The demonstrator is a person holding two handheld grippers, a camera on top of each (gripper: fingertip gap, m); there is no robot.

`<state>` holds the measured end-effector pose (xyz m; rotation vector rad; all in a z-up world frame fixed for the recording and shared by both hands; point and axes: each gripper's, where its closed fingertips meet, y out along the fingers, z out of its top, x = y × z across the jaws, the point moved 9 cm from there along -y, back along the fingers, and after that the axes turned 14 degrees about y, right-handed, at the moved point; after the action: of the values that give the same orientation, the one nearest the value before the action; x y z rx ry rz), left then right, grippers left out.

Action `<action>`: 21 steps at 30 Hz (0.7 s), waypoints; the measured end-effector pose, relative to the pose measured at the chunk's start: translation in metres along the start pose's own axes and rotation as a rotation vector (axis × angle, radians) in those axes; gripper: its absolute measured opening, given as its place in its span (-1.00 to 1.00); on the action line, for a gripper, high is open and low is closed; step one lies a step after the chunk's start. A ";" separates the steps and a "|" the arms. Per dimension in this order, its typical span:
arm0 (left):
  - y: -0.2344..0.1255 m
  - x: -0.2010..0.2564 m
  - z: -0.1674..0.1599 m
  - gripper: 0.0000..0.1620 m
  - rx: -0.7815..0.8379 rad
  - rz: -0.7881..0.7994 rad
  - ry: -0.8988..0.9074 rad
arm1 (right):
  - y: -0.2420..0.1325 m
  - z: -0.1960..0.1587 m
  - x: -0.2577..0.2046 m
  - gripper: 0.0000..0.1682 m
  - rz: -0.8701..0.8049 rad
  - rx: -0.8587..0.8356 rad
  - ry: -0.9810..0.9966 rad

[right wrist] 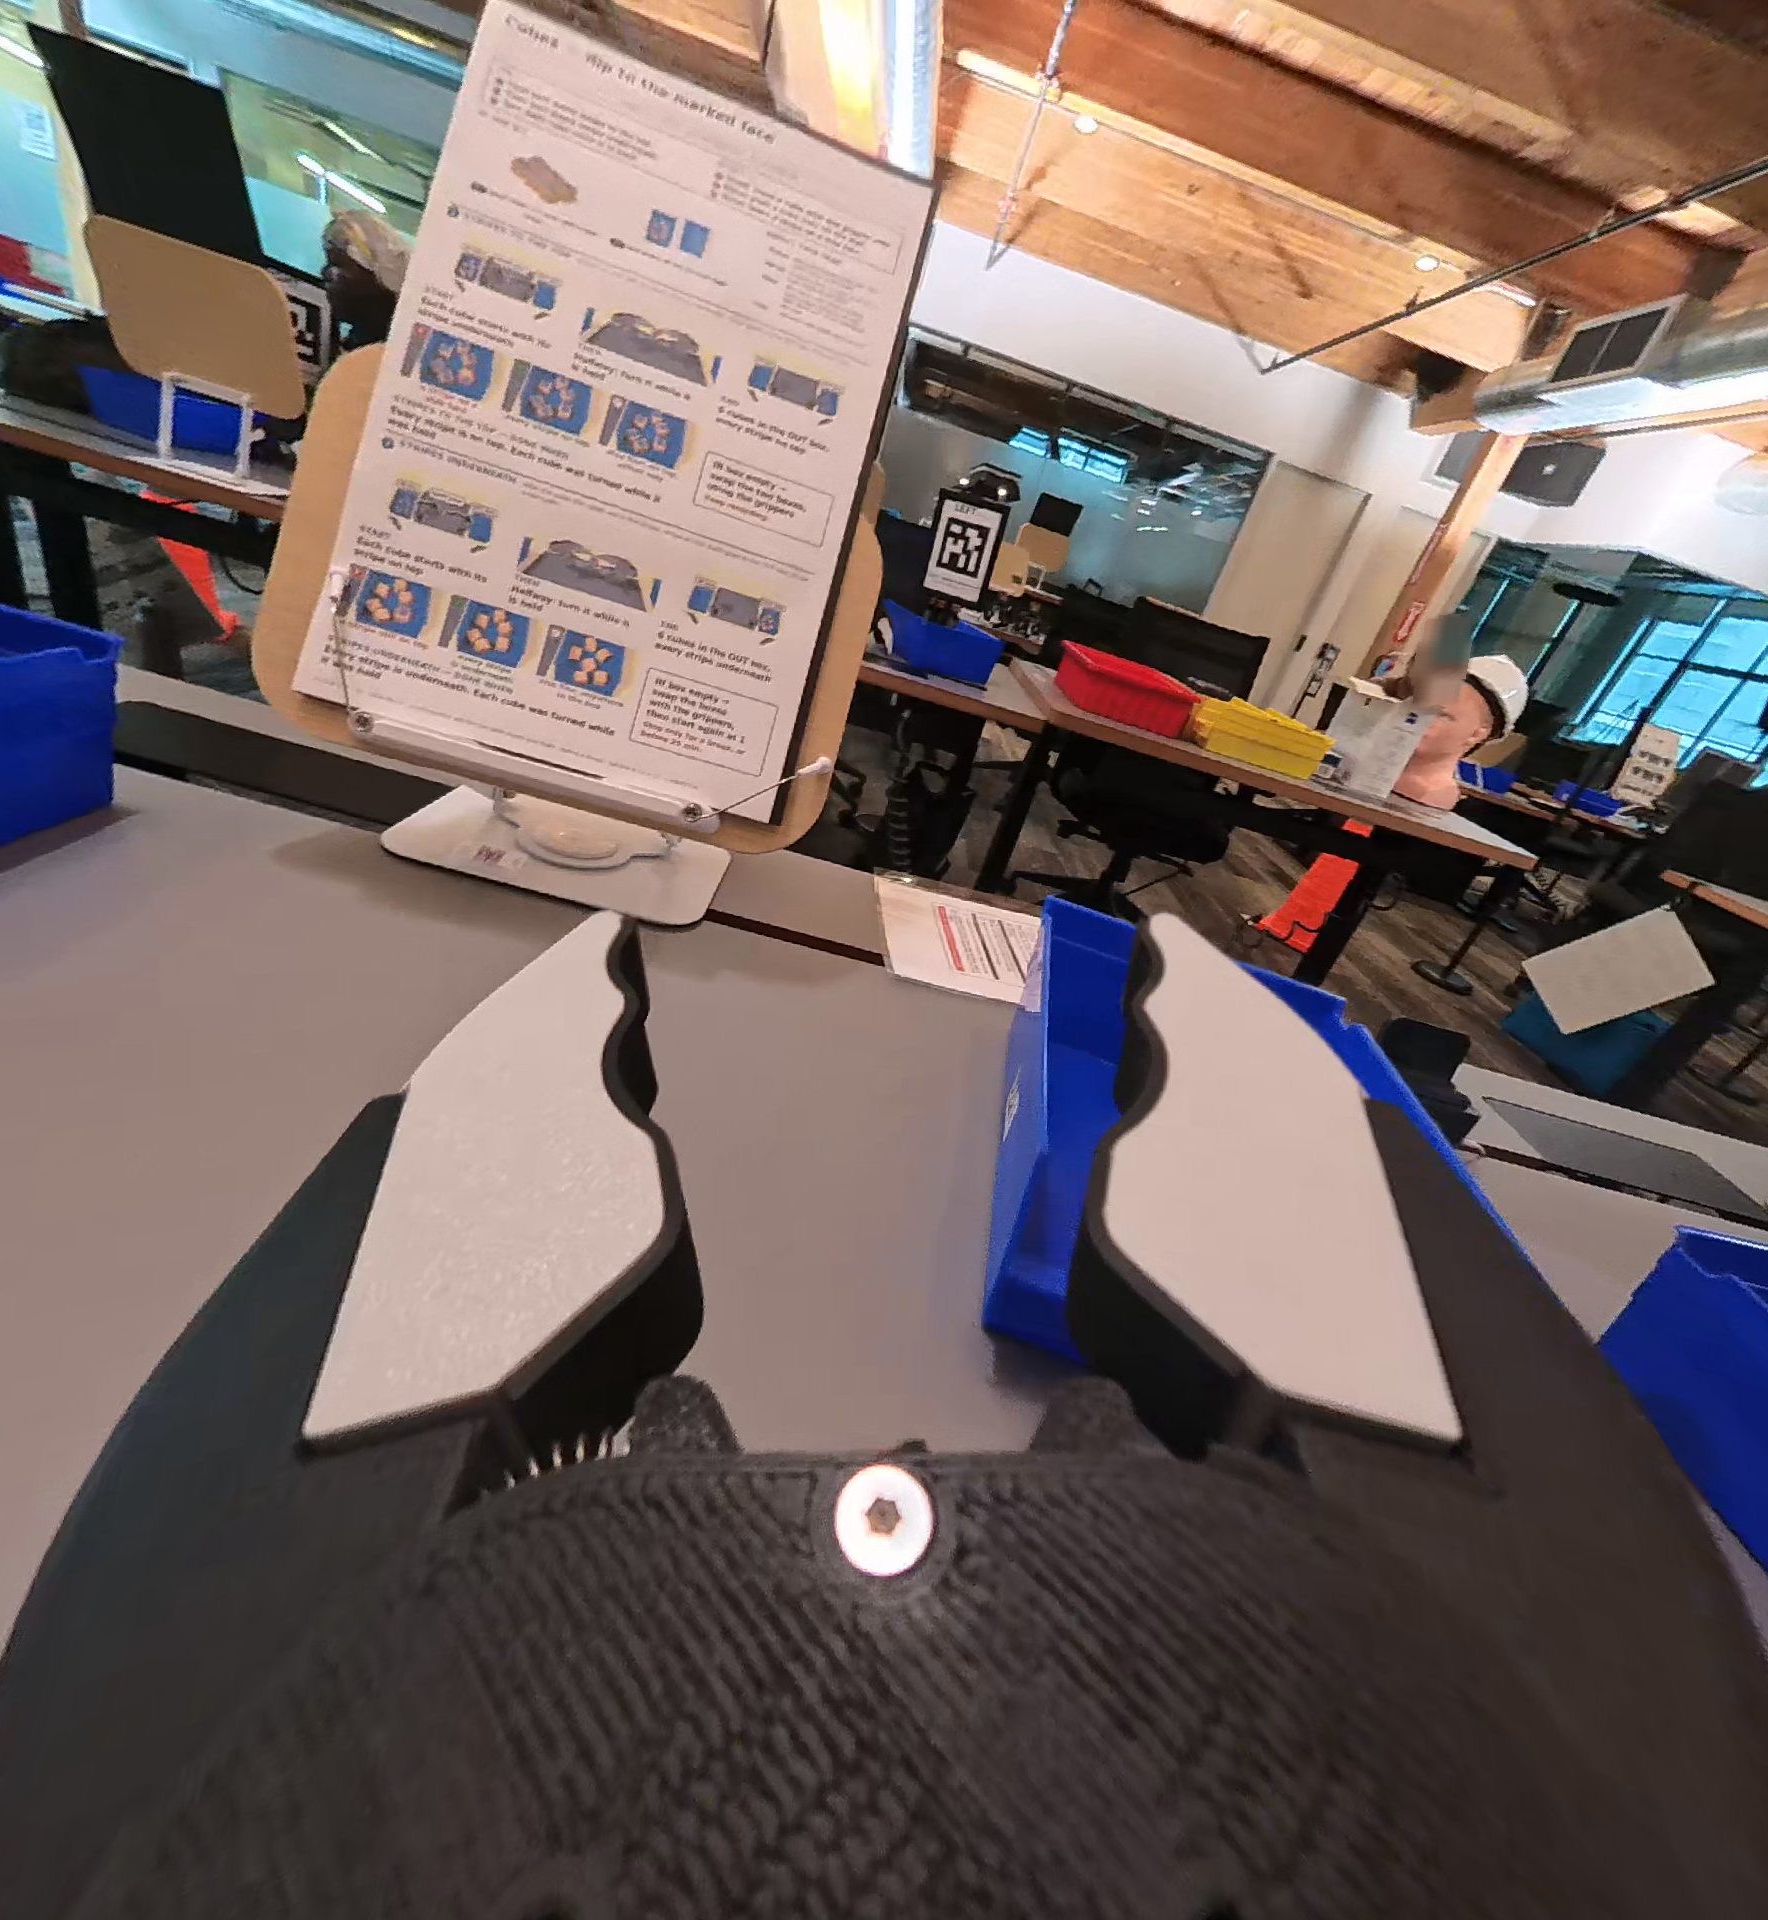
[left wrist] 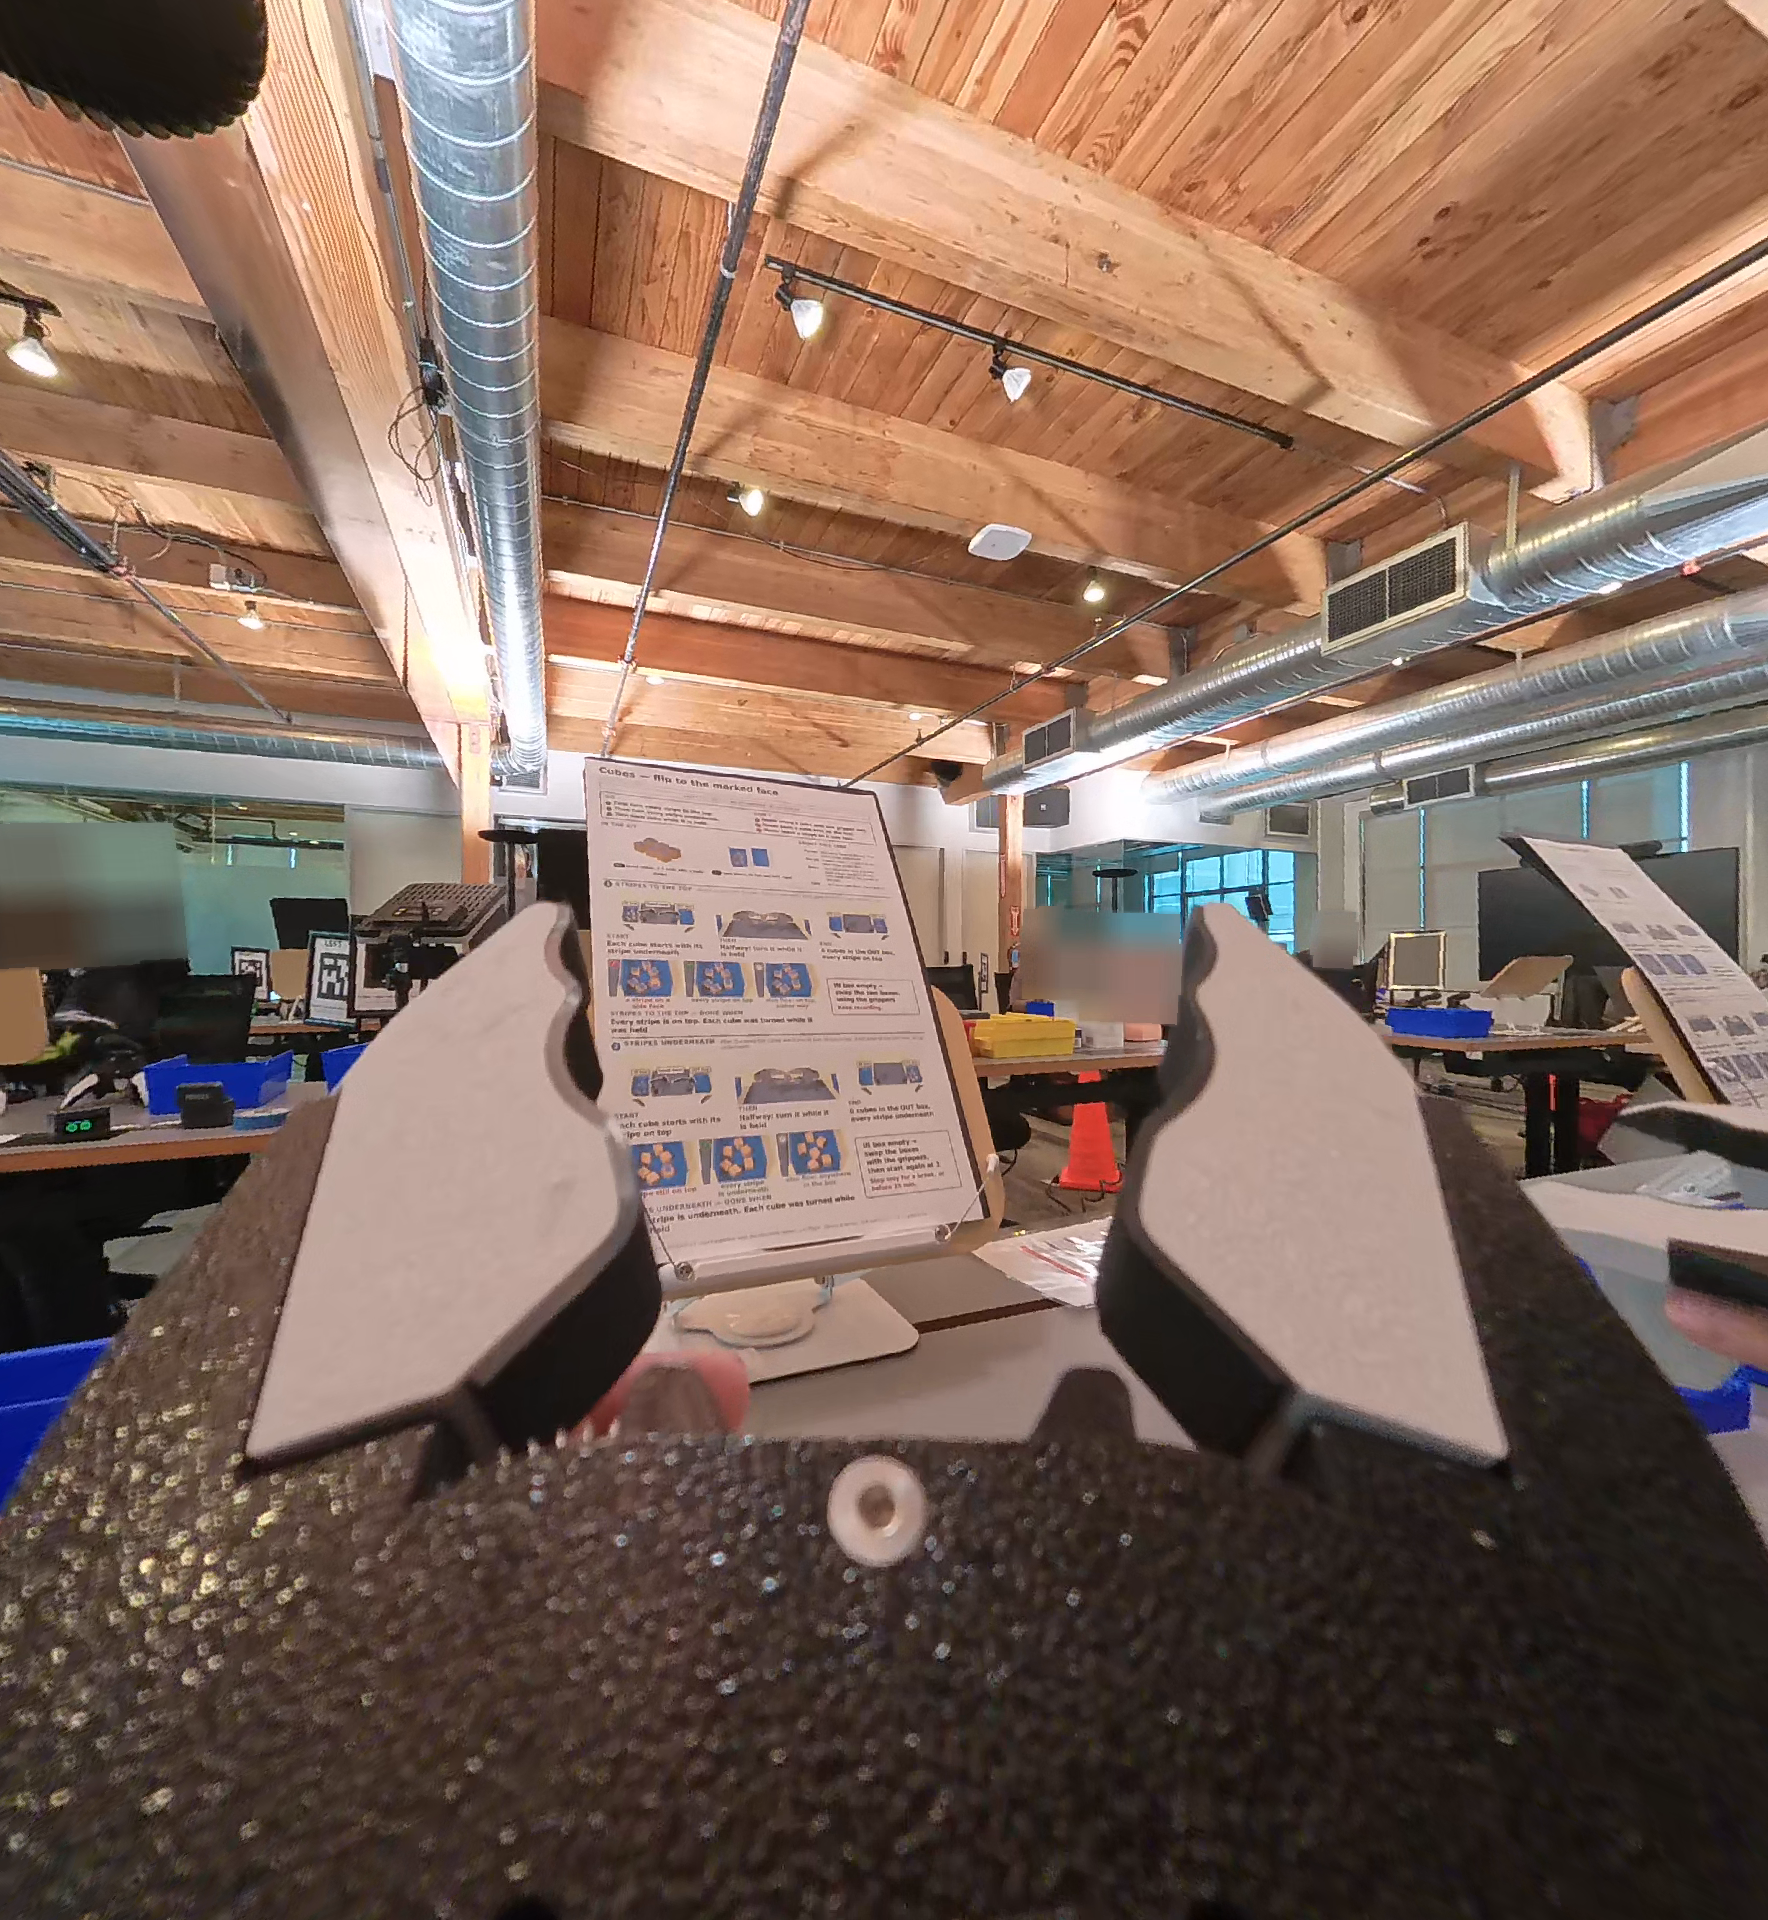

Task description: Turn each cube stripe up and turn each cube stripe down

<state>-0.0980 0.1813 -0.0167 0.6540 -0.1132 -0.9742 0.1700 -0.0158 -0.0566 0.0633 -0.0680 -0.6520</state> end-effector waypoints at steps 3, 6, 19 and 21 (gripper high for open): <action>0.000 0.002 -0.001 0.31 -0.003 -0.006 0.005 | -0.003 0.005 0.003 0.05 -0.021 0.045 0.018; 0.000 0.004 -0.002 0.30 -0.010 -0.008 0.007 | -0.011 0.013 0.009 0.04 -0.106 0.147 0.023; 0.000 0.008 -0.002 0.30 -0.013 -0.019 0.012 | -0.027 0.029 0.016 0.04 -0.201 0.263 -0.011; 0.000 0.009 -0.003 0.30 -0.016 -0.018 0.013 | -0.028 0.031 0.017 0.04 -0.190 0.267 0.010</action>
<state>-0.0915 0.1760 -0.0208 0.6478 -0.0887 -0.9871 0.1643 -0.0493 -0.0275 0.3341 -0.1401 -0.8291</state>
